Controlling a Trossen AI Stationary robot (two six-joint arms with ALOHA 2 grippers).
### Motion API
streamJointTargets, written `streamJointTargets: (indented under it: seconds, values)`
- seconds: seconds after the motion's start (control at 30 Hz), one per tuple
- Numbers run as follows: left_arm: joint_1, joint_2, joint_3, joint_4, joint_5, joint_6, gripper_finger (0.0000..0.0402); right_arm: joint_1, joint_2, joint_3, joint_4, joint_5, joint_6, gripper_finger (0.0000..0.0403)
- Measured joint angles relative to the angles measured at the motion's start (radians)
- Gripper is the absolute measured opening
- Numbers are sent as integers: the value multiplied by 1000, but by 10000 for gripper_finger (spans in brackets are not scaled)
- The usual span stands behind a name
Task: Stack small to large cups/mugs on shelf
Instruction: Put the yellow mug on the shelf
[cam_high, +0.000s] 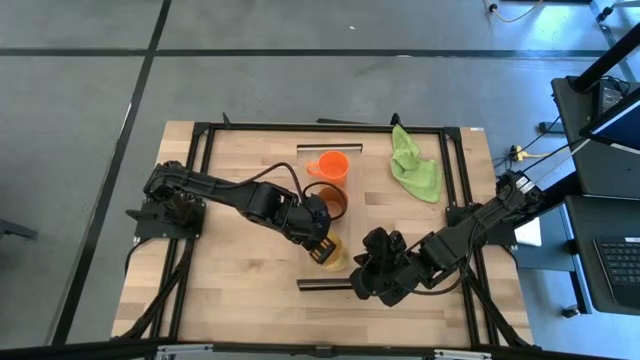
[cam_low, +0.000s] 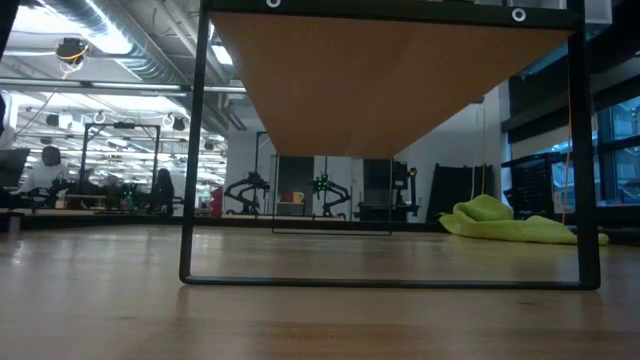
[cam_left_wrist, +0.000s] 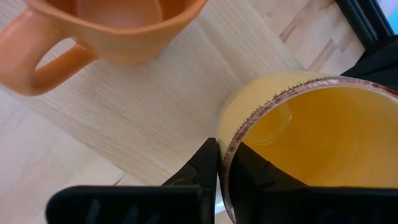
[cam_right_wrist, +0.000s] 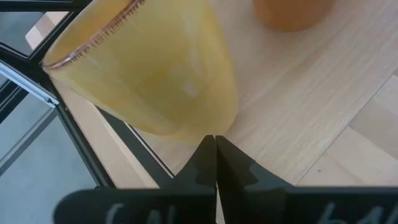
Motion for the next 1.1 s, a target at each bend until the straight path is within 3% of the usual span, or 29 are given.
streamJointTargets:
  seconds: [0.5,1.1]
  values:
    - [-1,-1,0,20,-4,3,24,0,0,0,0,-1,2,0]
    - [-5,-3,0,22,0,8,76,0,0,0,-4,-3,2,0]
